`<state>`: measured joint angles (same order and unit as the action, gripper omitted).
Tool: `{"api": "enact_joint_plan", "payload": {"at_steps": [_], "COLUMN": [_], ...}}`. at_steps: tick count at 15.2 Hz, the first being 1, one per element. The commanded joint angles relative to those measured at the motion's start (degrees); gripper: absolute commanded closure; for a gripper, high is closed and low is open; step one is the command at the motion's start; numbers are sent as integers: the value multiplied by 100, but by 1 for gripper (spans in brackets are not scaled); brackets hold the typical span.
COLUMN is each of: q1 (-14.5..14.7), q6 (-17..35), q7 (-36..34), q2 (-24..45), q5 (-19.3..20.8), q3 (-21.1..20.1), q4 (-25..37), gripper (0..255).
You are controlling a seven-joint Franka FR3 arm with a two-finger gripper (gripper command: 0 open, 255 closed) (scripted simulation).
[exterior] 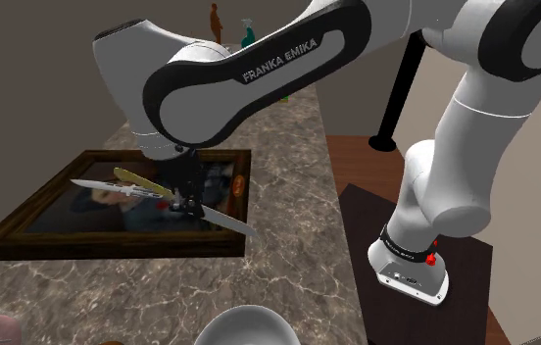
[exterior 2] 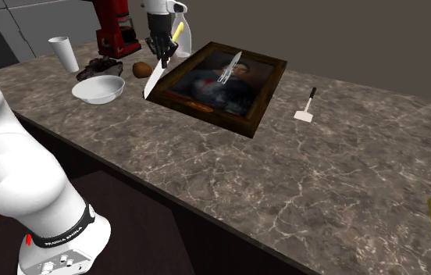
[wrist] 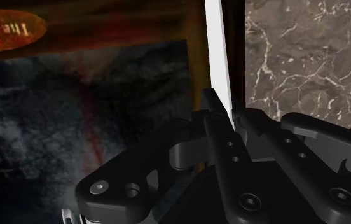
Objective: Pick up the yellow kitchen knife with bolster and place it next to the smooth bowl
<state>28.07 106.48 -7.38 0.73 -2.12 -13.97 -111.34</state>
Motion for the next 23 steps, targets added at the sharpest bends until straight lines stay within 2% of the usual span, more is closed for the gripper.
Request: {"api": "enact_joint_plan", "payload": {"at_steps": [1,7,13,23], "q1": [125,575,1132,1126], "q6": [-34,-218,-560,151], "q7": [-267,-1083,-1827,-1831], "q2": [223,1008,1971,2108], "q5": [34,234,539,588], "q3": [-120,-438,-632,-599], "q4": [259,1223,2502,1919], "gripper": [255,255,255,255]}}
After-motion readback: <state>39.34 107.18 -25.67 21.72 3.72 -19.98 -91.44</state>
